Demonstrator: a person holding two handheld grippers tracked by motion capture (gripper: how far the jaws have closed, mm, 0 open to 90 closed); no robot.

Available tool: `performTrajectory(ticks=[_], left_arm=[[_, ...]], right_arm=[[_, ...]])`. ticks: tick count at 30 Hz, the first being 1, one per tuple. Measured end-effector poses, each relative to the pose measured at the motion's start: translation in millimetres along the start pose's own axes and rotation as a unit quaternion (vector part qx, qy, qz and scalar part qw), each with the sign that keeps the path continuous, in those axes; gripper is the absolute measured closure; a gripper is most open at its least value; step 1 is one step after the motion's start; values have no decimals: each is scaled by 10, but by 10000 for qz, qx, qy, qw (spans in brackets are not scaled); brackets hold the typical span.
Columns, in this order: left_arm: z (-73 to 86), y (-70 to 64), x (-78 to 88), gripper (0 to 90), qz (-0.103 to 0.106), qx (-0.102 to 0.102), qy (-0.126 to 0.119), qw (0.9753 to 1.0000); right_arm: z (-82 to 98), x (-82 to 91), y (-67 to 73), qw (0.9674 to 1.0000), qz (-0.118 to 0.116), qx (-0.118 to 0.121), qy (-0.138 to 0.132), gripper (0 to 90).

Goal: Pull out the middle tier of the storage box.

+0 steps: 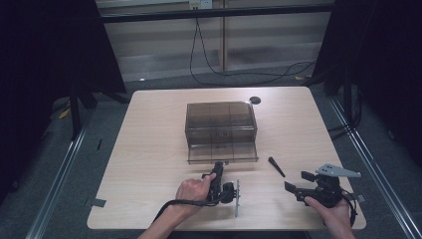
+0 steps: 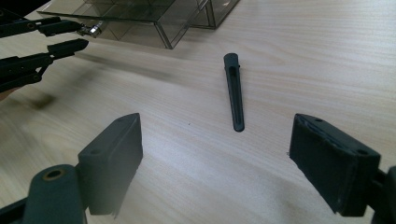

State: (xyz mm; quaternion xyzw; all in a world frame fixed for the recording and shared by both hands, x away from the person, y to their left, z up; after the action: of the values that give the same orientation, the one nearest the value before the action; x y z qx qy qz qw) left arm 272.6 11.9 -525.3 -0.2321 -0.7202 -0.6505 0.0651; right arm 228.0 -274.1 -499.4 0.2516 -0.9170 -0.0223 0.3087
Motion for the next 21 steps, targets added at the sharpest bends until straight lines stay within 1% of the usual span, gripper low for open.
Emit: performTrajectory(ticks=[1,2,3,4,5,6,7,8,9,10,11,12,13,15,16,17,18,19,20,21], left_arm=[[-6,11,8,730,-7,65,-85,9999],[-8,23,23,720,60,170,-126,9998],[-9,37,36,707,75,251,-177,9995],[-5,52,51,694,84,319,-169,9993],[3,69,64,690,239,497,-153,9984],[8,99,71,678,335,571,-205,9976],[20,100,72,647,369,741,-243,9963],[34,118,77,638,484,828,-238,9951],[45,134,73,622,585,986,-319,9929],[68,138,87,584,647,1181,-269,9905],[78,165,92,553,682,1231,-299,9896],[95,191,111,525,796,1402,-345,9863],[106,205,125,475,871,1570,-367,9831],[142,253,143,457,1018,1849,-424,9765],[163,276,147,436,1142,2057,-465,9708],[187,290,153,404,1287,2312,-508,9630],[210,308,155,389,1387,2495,-556,9568],[232,324,154,382,1465,2649,-601,9512],[256,337,157,364,1581,2840,-618,9437],[281,363,152,346,1681,3005,-711,9362]], right_arm=[[0,0,2,10000,-2,-1,0,171],[0,0,4,10000,-7,-4,2,171],[0,0,4,10000,-10,2,1,171],[-2,0,5,10000,-9,-6,-1,171],[-4,0,3,10000,2,-13,-3,171],[-5,-2,0,10000,11,-24,-9,171],[-4,-5,-2,10000,8,-36,-6,171],[-2,-8,-5,10000,5,-36,2,171],[-2,-11,-5,10000,-1,-35,6,171],[-2,-13,-6,10000,-3,-34,8,171],[-4,-15,-6,10000,-7,-32,7,171],[-5,-14,-8,10000,8,-14,5,171],[-7,-10,-7,10000,6,-24,1,171],[-7,-4,-10,10000,20,-21,-5,171],[-6,-1,-9,10000,17,-34,-7,171],[-5,1,-8,10000,16,-42,-5,171],[-5,2,-7,10000,17,-40,-2,171],[-5,4,-6,10000,15,-49,-8,171],[-6,5,-7,10000,16,-47,-15,171],[-5,7,-8,10000,11,-41,-10,172]])
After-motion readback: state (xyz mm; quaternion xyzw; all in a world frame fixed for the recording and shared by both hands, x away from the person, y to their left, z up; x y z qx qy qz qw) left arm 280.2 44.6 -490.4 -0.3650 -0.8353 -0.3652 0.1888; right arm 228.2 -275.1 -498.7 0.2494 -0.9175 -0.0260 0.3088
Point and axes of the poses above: each handheld gripper's, and its own axes: x roughly backward along the jaws, z roughly out of its underside, y roughly to its left, the point moved 3 cm from there along -x, roughly forward along the jaws, and after that the axes turned 3 degrees about x, right-handed, at the moved point
